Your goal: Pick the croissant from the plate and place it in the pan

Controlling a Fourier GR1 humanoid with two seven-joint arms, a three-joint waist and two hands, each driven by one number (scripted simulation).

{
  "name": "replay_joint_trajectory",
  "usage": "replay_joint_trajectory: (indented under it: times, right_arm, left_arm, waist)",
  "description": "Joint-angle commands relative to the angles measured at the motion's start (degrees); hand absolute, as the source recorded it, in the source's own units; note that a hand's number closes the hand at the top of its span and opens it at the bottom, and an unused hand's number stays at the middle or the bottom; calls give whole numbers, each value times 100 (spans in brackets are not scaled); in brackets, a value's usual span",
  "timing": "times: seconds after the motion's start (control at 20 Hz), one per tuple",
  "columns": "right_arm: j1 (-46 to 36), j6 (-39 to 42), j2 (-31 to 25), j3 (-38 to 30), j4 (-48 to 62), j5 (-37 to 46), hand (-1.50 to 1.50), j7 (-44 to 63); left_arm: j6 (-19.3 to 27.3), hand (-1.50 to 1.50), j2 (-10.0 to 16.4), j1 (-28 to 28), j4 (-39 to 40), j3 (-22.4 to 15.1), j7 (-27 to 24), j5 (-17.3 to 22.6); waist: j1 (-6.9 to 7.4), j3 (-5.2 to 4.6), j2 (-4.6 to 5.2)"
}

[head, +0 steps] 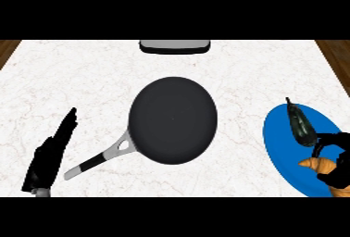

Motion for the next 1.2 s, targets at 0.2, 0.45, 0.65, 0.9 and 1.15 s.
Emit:
replay_joint_trajectory:
  times: [0.2,0.45,0.65,0.9,1.15]
  right_arm:
    - [1040,-2254,1347,-132,-1242,938,150,1917]
    - [1213,-3241,1536,308,-2710,2242,150,2805]
    - [1009,-3642,1341,970,-3989,3594,150,3035]
    - [818,-3500,1462,1984,-5359,5123,150,3597]
    - [256,-3220,2424,3409,-5527,6808,150,4345]
  left_arm:
    - [159,0,79,330,39,243,33,-26]
    - [138,0,147,411,-13,340,31,20]
    - [95,0,73,327,-36,191,52,-10]
    - [16,0,105,211,-81,174,42,20]
    - [-108,0,98,52,-92,56,38,7]
  waist:
    - [-604,19,-167]
    - [-550,3,-209]
    - [-418,5,-175]
    - [-223,27,-97]
    - [73,58,21]
